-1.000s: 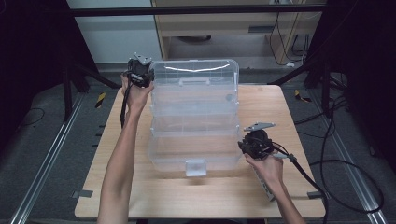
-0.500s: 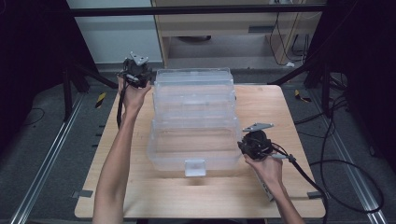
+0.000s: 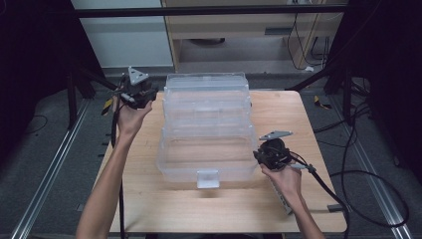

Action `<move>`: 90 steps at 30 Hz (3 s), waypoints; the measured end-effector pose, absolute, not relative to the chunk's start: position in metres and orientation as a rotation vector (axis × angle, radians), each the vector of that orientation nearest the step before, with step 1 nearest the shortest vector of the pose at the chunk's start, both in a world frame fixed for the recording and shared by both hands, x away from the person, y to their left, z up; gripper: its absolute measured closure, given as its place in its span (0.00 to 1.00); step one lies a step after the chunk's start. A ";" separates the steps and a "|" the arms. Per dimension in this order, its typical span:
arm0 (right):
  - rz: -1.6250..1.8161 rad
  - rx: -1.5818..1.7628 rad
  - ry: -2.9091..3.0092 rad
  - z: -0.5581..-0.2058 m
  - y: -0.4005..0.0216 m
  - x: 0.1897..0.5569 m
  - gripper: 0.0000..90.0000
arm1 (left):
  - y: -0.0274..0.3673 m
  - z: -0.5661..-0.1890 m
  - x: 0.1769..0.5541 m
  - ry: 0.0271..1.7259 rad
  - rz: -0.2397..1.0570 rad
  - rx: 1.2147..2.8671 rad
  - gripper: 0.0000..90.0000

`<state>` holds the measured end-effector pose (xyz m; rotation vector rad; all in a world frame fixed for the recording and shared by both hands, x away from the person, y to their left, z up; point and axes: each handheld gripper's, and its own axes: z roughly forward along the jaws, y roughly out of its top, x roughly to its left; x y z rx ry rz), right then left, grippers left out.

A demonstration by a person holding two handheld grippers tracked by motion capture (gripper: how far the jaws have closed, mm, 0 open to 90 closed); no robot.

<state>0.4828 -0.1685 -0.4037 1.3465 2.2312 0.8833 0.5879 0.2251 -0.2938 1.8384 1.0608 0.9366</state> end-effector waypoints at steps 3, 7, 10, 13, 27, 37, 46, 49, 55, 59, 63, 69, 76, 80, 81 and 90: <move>0.881 1.343 2.233 -0.404 -0.169 0.483 0.86 | 0.230 -0.295 0.568 1.039 0.916 1.829 0.75; 0.882 1.341 2.234 -0.404 -0.169 0.483 0.86 | 0.237 -0.301 0.547 1.007 0.900 1.817 0.73; 0.882 1.343 2.233 -0.404 -0.169 0.483 0.86 | 0.240 -0.307 0.535 1.006 0.883 1.811 0.72; 0.887 1.341 2.234 -0.404 -0.169 0.483 0.86 | 0.243 -0.311 0.526 1.002 0.877 1.818 0.69; 0.893 1.345 2.234 -0.404 -0.170 0.483 0.86 | 0.251 -0.351 0.494 1.071 0.779 1.882 0.64; 0.906 1.347 2.239 -0.404 -0.171 0.484 0.86 | 0.254 -0.392 0.481 1.133 0.689 1.921 0.60; 0.914 1.351 2.238 -0.404 -0.172 0.484 0.85 | 0.257 -0.397 0.475 1.168 0.678 1.935 0.56; 0.924 1.354 2.238 -0.405 -0.173 0.484 0.85 | 0.255 -0.400 0.471 1.161 0.661 1.965 0.54; 0.937 1.346 2.249 -0.404 -0.174 0.485 0.84 | 0.255 -0.404 0.471 1.153 0.654 1.989 0.52; 0.954 1.340 2.249 -0.401 -0.176 0.484 0.80 | 0.258 -0.405 0.472 1.167 0.660 1.983 0.52; 0.969 1.336 2.221 -0.391 -0.183 0.479 0.75 | 0.261 -0.405 0.472 1.172 0.678 1.980 0.51; 0.926 1.352 2.202 -0.377 -0.200 0.473 0.64 | 0.263 -0.409 0.474 1.186 0.715 2.007 0.49; 0.888 1.360 2.231 -0.369 -0.215 0.466 0.53 | 0.267 -0.409 0.474 1.202 0.728 2.005 0.47; 0.874 1.364 2.247 -0.366 -0.220 0.463 0.47 | 0.269 -0.408 0.474 1.203 0.728 2.004 0.45; 0.877 1.365 2.250 -0.365 -0.221 0.463 0.45 | 0.269 -0.409 0.475 1.207 0.727 2.005 0.45; 0.833 1.357 2.309 -0.363 -0.221 0.454 0.39 | 0.273 -0.412 0.477 1.232 0.723 2.016 0.43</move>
